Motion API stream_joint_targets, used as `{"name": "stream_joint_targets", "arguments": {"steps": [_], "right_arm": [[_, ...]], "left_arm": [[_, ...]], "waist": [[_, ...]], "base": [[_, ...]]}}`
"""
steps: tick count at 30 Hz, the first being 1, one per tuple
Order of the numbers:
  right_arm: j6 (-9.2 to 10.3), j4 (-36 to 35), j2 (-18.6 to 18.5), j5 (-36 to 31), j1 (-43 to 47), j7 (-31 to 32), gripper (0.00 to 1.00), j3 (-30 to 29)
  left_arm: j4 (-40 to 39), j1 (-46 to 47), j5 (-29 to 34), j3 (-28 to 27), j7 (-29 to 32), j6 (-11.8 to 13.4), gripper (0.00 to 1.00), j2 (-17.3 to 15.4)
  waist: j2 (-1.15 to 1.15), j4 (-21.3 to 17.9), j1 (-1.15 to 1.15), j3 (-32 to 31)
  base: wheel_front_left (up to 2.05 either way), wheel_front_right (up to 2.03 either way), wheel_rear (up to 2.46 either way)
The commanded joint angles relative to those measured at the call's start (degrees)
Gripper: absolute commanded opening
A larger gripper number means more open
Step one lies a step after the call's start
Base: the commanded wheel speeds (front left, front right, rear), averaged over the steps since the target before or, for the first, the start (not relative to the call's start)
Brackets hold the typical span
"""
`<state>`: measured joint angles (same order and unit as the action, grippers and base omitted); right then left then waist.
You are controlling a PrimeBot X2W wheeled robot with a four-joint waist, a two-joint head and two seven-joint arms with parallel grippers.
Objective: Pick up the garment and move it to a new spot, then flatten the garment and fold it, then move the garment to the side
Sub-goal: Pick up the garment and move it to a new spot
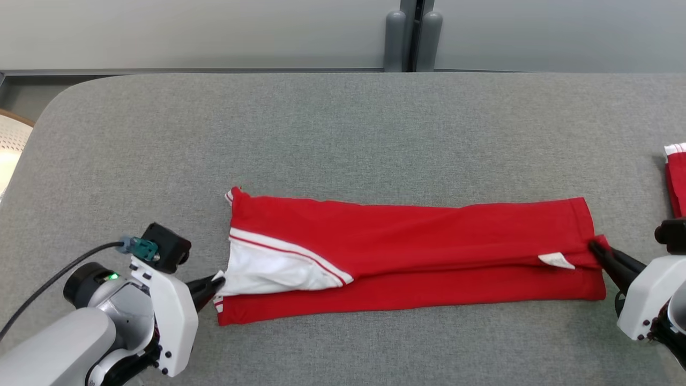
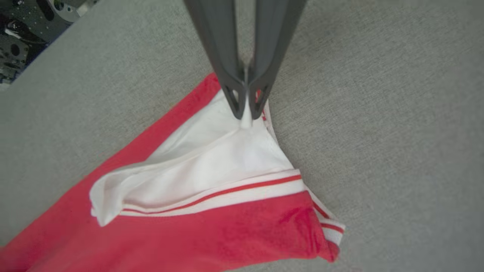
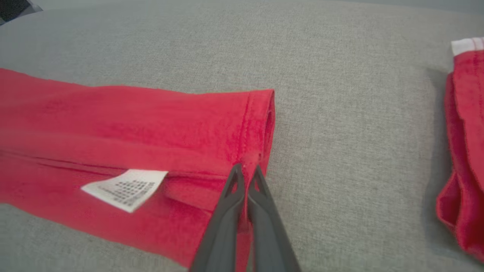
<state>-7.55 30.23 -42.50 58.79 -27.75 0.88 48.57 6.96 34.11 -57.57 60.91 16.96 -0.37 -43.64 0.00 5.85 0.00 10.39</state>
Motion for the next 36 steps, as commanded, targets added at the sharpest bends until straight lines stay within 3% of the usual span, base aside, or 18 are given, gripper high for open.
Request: {"name": "stream_joint_targets", "arguments": {"steps": [1,9,10,11,12,14,15,16,23,27,28,31,34,36], "right_arm": [[0.13,-0.2,-0.5,0.3,0.8,0.2,0.0,0.0],[0.13,-1.3,-1.4,2.0,1.8,4.4,0.0,2.0],[0.13,-1.0,-1.5,2.2,1.9,4.8,0.41,2.0],[0.13,-0.7,-1.6,2.6,2.0,5.5,1.0,2.1],[0.13,-0.8,-1.6,2.7,2.0,5.7,1.0,2.1],[0.13,-1.1,-1.7,3.5,2.2,6.3,1.0,2.0],[0.13,-1.0,-1.9,3.9,2.4,6.8,1.0,2.0],[0.13,-0.9,-2.1,4.2,2.6,7.5,1.0,2.1],[0.13,-0.5,-1.8,6.0,0.7,2.4,1.0,-2.8],[0.12,-0.6,-0.1,5.1,0.0,-4.9,1.0,-6.1],[0.12,-0.8,1.2,3.6,-0.4,-9.1,1.0,-7.3],[0.12,-0.9,3.4,1.5,0.0,-13.9,1.0,-9.2],[0.12,-1.1,6.0,-1.8,1.0,-15.8,1.0,-12.5],[0.12,-2.4,8.0,-5.5,1.5,-16.1,1.0,-16.6]], "left_arm": [[-0.1,-0.6,-0.2,0.0,0.1,0.2,0.0,-0.3],[0.5,-2.2,-0.7,1.3,1.5,0.9,0.0,0.2],[0.6,-2.3,-0.6,1.5,1.5,1.0,0.0,0.3],[0.8,-2.3,-0.4,1.6,1.4,1.0,0.38,0.4],[0.9,-2.2,-0.2,1.8,1.4,1.1,0.67,0.5],[1.2,-2.4,-0.1,1.7,0.9,1.3,0.82,0.8],[1.3,-2.7,-0.2,1.7,0.7,1.4,0.96,0.9],[1.5,-2.8,-0.1,1.5,0.3,1.6,1.0,1.0],[3.1,-2.0,-0.3,-4.5,-10.5,5.9,1.0,3.1],[4.5,-2.2,-1.4,-10.1,-20.7,8.5,1.0,5.8],[5.2,-3.2,-2.3,-12.9,-26.0,9.0,1.0,7.5],[5.8,-4.6,-3.8,-17.6,-31.0,8.6,1.0,10.3],[5.3,-6.7,-2.1,-23.7,-32.1,7.7,1.0,13.6],[3.7,-9.2,0.6,-29.7,-32.1,5.7,1.0,16.8]], "waist": [[0.0,-0.1,0.0,-0.1],[0.0,-0.7,0.0,-0.6],[0.0,-0.8,0.0,-0.7],[0.0,-0.8,0.0,-0.8],[0.0,-0.8,0.0,-0.9],[0.0,-0.8,0.0,-1.1],[0.0,-0.8,0.0,-1.2],[0.0,-0.7,0.0,-1.3],[0.0,-0.3,0.0,-2.1],[0.0,0.0,0.0,-2.5],[0.0,0.1,0.0,-2.7],[0.0,0.3,0.0,-3.0],[0.0,0.5,0.0,-3.1],[0.0,0.7,0.0,-2.9]], "base": [[0.0,0.0,0.0],[0.0,0.0,0.0],[0.0,0.0,0.0],[0.0,0.0,0.0],[0.0,0.0,0.0],[0.0,0.0,0.0],[0.0,0.0,0.0],[0.0,0.0,0.0],[0.0,0.0,0.0],[0.0,0.0,0.0],[0.0,0.0,0.0],[0.0,0.0,0.0],[0.0,0.0,0.0],[0.0,0.0,0.0]]}}
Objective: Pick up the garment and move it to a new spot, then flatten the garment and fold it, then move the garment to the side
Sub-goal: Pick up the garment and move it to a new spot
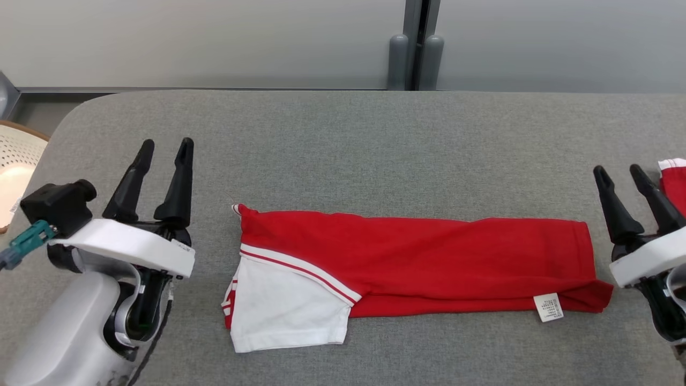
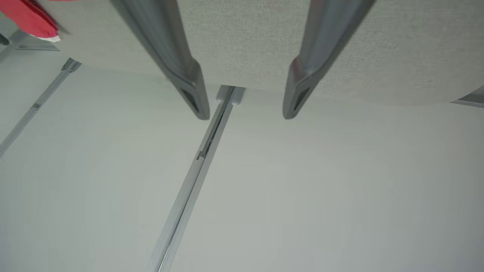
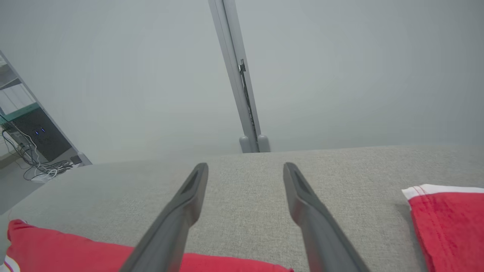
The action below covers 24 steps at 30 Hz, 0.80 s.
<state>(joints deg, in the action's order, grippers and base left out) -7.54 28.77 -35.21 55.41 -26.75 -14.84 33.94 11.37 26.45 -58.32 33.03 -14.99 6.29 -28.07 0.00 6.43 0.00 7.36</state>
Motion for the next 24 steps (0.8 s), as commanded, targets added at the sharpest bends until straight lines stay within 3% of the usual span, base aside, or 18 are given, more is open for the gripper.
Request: {"name": "stream_joint_targets", "arguments": {"steps": [1,4,5,8,14,19,24], "right_arm": [[0.11,-1.9,1.8,-4.6,1.2,-0.4,1.0,-4.9],[0.1,-5.3,6.3,-12.2,5.6,-0.4,1.0,-12.4],[0.1,-5.3,6.3,-12.2,5.6,-0.4,1.0,-12.4],[0.09,-9.3,10.3,-19.3,9.2,-0.4,1.0,-18.2],[0.09,-13.2,16.5,-26.7,15.6,-0.4,1.0,-22.3],[0.09,-11.8,18.6,-28.5,17.4,-0.4,1.0,-24.1],[0.09,-6.8,20.8,-28.8,16.5,-0.4,1.0,-27.7]], "left_arm": [[-1.0,-3.3,2.9,-4.8,-0.2,-1.8,1.0,2.8],[-1.2,-6.8,10.0,-11.6,-0.1,-3.6,1.0,6.7],[-1.2,-6.8,10.0,-11.6,-0.1,-3.6,1.0,6.7],[-1.8,-10.2,18.0,-17.4,-0.1,-5.8,1.0,10.9],[-3.2,-16.5,30.4,-27.7,-0.2,-11.7,1.0,19.3],[-1.4,-18.6,34.5,-30.6,-0.2,-13.6,1.0,22.7],[-0.8,-17.3,35.2,-30.0,-0.2,-13.8,1.0,23.6]], "waist": [[0.0,0.1,0.0,0.2],[0.0,0.4,0.0,0.3],[0.0,0.4,0.0,0.3],[0.0,0.4,0.0,0.2],[0.0,0.4,0.0,-0.5],[0.0,0.5,0.0,-0.3],[0.0,0.8,0.0,0.6]], "base": [[0.0,0.0,0.0],[0.0,0.0,0.0],[0.0,0.0,0.0],[0.0,0.0,0.0],[0.0,0.0,0.0],[0.0,0.0,0.0],[0.0,0.0,0.0]]}}
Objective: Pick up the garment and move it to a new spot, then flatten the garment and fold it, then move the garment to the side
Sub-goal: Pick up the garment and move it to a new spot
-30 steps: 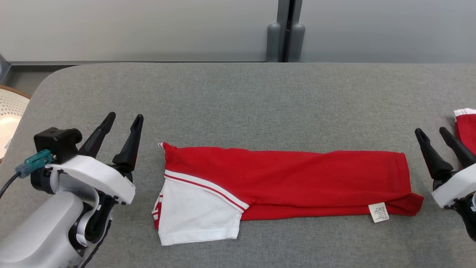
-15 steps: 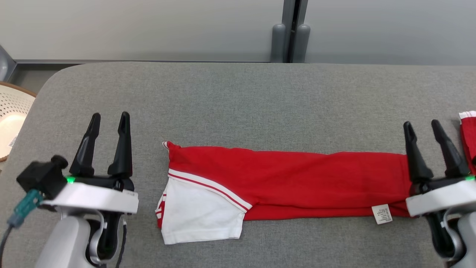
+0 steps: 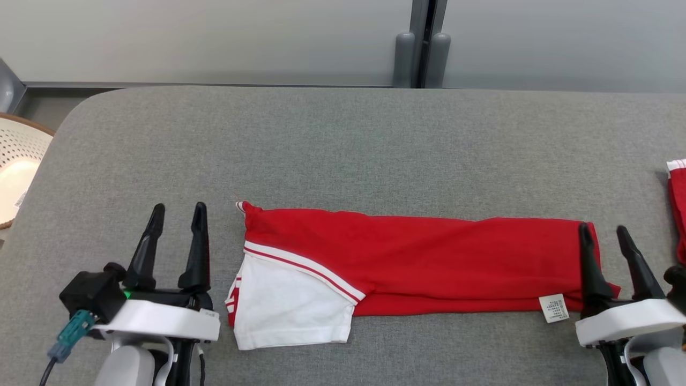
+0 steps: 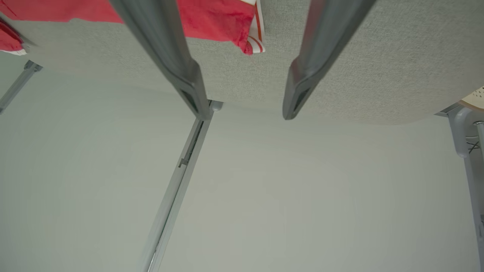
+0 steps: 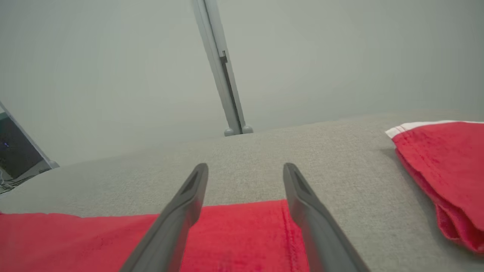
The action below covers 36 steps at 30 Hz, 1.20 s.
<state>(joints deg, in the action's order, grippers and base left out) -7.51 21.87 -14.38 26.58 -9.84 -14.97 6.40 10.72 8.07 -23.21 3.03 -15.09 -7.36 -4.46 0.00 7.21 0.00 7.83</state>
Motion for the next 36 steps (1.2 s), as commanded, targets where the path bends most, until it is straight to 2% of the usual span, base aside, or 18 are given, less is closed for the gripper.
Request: {"name": "stream_joint_targets", "arguments": {"steps": [1,10,16,21,22,23,28,36], "right_arm": [[0.05,1.6,0.7,0.2,-1.0,-0.3,1.0,-1.5],[0.03,17.6,3.7,1.0,-5.7,-0.3,1.0,-5.0],[0.03,23.6,4.9,2.4,-7.3,-0.3,1.0,-5.4],[0.03,26.5,5.6,4.3,-8.0,0.2,1.0,-3.3],[0.03,26.8,5.7,4.7,-8.1,0.2,0.34,-2.6],[0.03,27.0,5.6,5.0,-8.2,0.2,0.0,-2.1],[0.03,27.0,4.0,5.6,-8.7,0.1,0.0,-1.0],[0.1,27.7,-1.1,3.8,-10.4,-0.2,0.0,-6.6]], "left_arm": [[-0.2,1.2,0.0,0.3,-0.1,-0.1,1.0,-0.3],[-1.5,2.0,-0.2,1.4,-0.1,-0.2,1.0,-1.3],[-1.3,2.3,-0.4,1.7,-0.1,-0.2,1.0,-1.6],[-1.1,2.4,-0.4,1.5,-0.1,-0.2,1.0,-1.7],[-1.1,2.4,-0.4,1.4,-0.1,-0.2,1.0,-1.7],[-1.0,2.4,-0.4,1.3,-0.1,-0.2,1.0,-1.7],[-0.9,2.6,-0.3,1.3,-0.1,-0.2,1.0,-1.5],[-0.5,2.6,-0.5,1.2,-0.1,-0.2,1.0,-1.4]], "waist": [[0.0,0.1,0.0,0.4],[0.0,0.7,0.0,1.5],[0.0,0.9,0.0,1.8],[0.0,0.8,0.0,1.8],[0.0,0.8,0.0,1.8],[0.0,0.7,0.0,1.8],[0.0,0.5,0.0,1.7],[0.0,0.2,0.0,1.4]], "base": [[0.0,0.0,0.0],[0.0,0.0,0.0],[0.0,0.0,0.0],[0.0,0.0,0.0],[0.0,0.0,0.0],[0.0,0.0,0.0],[0.0,0.0,0.0],[0.0,0.0,0.0]]}}
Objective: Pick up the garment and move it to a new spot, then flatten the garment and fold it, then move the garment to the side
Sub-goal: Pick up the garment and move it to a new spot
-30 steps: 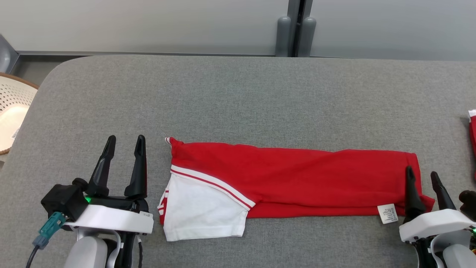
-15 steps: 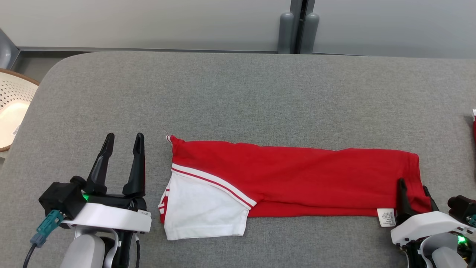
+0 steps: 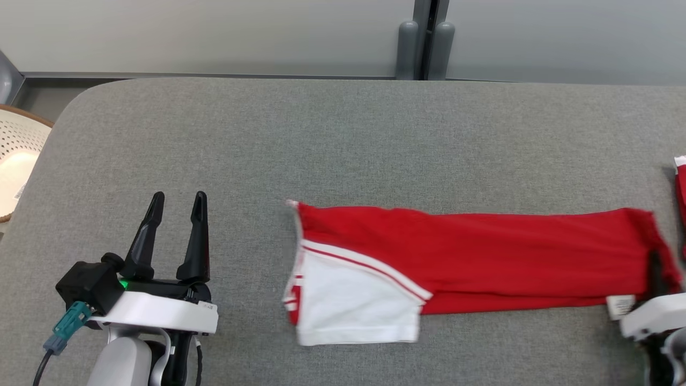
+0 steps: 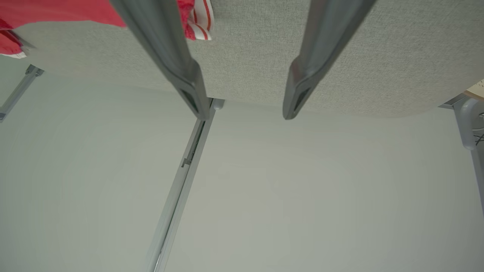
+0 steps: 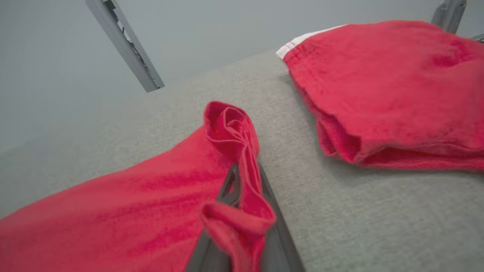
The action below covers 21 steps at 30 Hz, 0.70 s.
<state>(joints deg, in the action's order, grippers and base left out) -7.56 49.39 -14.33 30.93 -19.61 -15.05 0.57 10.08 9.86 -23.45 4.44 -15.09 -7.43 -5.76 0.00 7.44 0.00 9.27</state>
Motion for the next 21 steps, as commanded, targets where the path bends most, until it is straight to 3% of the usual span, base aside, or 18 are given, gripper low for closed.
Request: {"name": "stream_joint_targets", "arguments": {"steps": [1,4,9,14,21], "right_arm": [[0.15,0.4,-1.9,-1.3,-0.9,-0.1,0.0,-2.4],[0.14,0.7,-3.2,-4.1,-1.9,-0.1,0.0,-7.6],[0.14,-1.6,-2.2,-8.7,-2.9,-0.1,0.0,-9.7],[0.1,-6.1,1.9,-10.1,-3.1,0.5,0.0,-6.4],[0.1,-15.2,7.6,-9.0,-1.9,7.0,0.0,3.7]], "left_arm": [[0.2,0.7,-0.2,-0.3,-0.1,-0.1,1.0,0.0],[0.4,0.6,-0.2,-0.2,-0.1,-0.1,1.0,0.0],[0.6,0.2,-0.5,-0.4,-0.1,-0.1,1.0,0.0],[1.0,-1.1,-0.7,-0.5,-0.1,-0.1,1.0,0.2],[1.3,-1.8,-0.7,-0.2,-0.1,-0.1,1.0,0.0]], "waist": [[0.0,-0.1,0.0,-0.1],[0.0,-0.1,0.0,-0.5],[0.0,-0.2,0.0,-1.4],[0.0,-0.6,0.0,-2.7],[0.0,-0.7,0.0,-4.2]], "base": [[0.0,0.0,0.0],[0.0,0.0,0.0],[0.0,0.0,0.0],[0.0,0.0,0.0],[0.0,0.0,0.0]]}}
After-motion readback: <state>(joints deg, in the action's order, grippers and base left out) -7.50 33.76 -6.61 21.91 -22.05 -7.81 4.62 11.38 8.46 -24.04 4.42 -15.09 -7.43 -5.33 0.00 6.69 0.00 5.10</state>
